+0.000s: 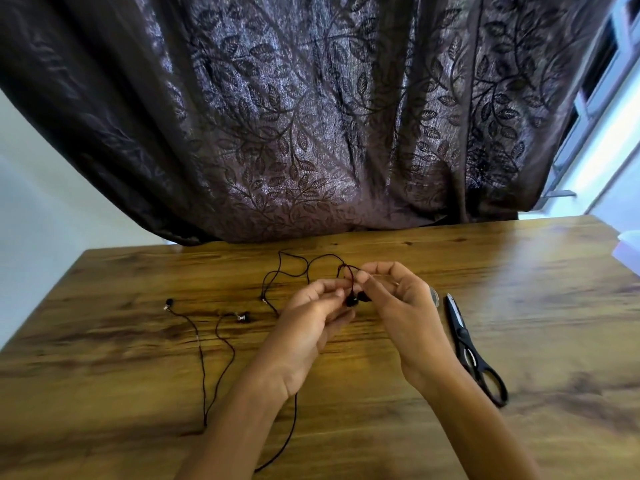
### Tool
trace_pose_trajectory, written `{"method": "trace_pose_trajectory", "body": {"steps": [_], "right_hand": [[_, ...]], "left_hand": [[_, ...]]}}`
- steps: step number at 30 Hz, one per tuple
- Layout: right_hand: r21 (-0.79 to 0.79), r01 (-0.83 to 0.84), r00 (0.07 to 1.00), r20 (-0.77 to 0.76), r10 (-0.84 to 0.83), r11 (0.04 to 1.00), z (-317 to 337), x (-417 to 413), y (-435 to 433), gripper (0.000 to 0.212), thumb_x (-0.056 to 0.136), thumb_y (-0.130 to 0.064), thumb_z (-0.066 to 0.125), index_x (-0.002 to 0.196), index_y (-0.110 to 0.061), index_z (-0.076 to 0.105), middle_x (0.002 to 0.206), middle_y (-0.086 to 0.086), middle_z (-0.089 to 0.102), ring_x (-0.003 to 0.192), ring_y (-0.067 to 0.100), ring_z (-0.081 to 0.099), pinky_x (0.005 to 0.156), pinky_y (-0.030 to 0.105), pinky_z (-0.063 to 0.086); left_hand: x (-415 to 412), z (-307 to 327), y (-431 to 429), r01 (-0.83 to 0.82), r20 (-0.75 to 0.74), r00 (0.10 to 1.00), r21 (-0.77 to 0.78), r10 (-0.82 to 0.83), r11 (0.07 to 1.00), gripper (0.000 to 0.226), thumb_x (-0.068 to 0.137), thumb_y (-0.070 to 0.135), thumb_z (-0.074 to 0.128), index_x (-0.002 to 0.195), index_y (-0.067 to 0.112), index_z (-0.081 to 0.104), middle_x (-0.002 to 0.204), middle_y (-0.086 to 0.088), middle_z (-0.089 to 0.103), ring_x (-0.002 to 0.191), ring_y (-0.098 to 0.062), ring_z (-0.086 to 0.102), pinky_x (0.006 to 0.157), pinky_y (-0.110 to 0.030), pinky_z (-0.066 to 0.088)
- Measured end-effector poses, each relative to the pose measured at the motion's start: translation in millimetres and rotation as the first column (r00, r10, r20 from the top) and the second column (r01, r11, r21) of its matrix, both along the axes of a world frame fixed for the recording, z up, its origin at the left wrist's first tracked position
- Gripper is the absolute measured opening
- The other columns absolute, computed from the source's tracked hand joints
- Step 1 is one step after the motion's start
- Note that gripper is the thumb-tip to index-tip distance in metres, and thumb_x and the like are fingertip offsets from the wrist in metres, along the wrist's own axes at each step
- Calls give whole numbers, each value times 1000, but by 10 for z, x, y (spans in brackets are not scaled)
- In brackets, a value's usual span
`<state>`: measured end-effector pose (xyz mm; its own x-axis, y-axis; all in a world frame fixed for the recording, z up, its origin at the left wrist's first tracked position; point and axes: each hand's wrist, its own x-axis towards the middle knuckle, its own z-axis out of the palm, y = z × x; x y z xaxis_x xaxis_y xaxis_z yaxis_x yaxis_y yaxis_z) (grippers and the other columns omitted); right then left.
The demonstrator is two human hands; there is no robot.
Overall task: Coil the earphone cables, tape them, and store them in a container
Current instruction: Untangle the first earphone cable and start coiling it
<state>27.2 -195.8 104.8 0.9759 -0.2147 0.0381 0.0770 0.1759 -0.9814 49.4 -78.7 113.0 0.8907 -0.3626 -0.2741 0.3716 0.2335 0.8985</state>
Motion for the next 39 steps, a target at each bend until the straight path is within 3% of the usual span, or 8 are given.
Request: {"method": "trace_pose_trajectory", "body": {"steps": [9, 16, 20, 24, 28, 34, 36, 39], "right_hand": [[-170, -155, 988, -36, 151, 973, 87, -131, 44, 74, 72, -65, 18, 113, -18, 59, 102, -2, 68, 91, -1, 64, 63, 3, 44], [-209, -47, 997, 47, 58, 977, 0, 74, -90, 21, 95, -27, 48, 109, -20, 62, 104, 1, 65, 99, 12, 60, 85, 28, 49], [-45, -224, 974, 9, 225, 973, -159, 191, -71, 27, 87, -31, 55, 110, -19, 62, 101, -2, 67, 100, 16, 60, 94, 36, 43], [46, -251, 967, 54, 248, 967, -244, 182, 49, 19, 95, -19, 47, 91, -11, 64, 72, 1, 60, 70, 16, 56, 77, 38, 47], [-210, -240, 969, 5, 246, 948, -347, 138, 76, 23, 96, -22, 45, 91, -19, 68, 58, -7, 52, 50, 7, 43, 51, 24, 39], [-884, 14, 962, 139, 235, 466, -307, -82, 76, 20, 96, -25, 46, 85, -23, 63, 80, -5, 63, 68, 7, 59, 53, 17, 43], [-942, 201, 945, 259, 202, 268, -190, -128, 73, 20, 92, -26, 50, 90, -20, 68, 78, -9, 64, 63, 5, 59, 48, 6, 35], [-907, 373, 888, 410, 210, 196, 29, -154, 23, 27, 87, -32, 46, 81, -21, 70, 69, -11, 59, 59, 6, 56, 41, 15, 42]], "left_hand": [[-14, 45, 35, 10, 148, 988, 180, -37, 984, 25, 87, 16, 58, 109, 5, 55, 102, -15, 68, 91, -20, 66, 87, -35, 53], [82, 112, 136, 85, 141, 985, 134, -104, 987, 19, 94, 10, 47, 95, 6, 65, 72, -2, 66, 69, -8, 64, 65, -20, 53], [123, 215, 180, 124, 180, 974, 71, -135, 990, 23, 92, 8, 45, 87, 8, 67, 67, -1, 67, 71, -11, 65, 72, -23, 53], [195, 321, 245, 66, 126, 991, -131, -49, 989, 22, 92, 7, 42, 90, 5, 64, 67, -2, 69, 68, -11, 67, 67, -22, 55], [274, 371, 285, -58, 92, 992, -321, 92, 945, 21, 91, 8, 43, 93, 6, 64, 77, -4, 72, 75, -13, 70, 75, -24, 55], [350, 282, 265, -223, 173, 943, -302, 283, 927, 19, 93, 6, 45, 102, 4, 62, 86, -5, 73, 91, -17, 69, 86, -29, 54], [343, 220, 223, -272, 224, 921, -215, 319, 938, 18, 93, 5, 45, 102, 6, 61, 86, -4, 73, 96, -19, 67, 90, -31, 52], [291, 144, 178, -291, 292, 907, -80, 302, 953, 19, 93, 4, 46, 103, 9, 62, 87, -4, 72, 99, -20, 66, 92, -30, 51]]}}
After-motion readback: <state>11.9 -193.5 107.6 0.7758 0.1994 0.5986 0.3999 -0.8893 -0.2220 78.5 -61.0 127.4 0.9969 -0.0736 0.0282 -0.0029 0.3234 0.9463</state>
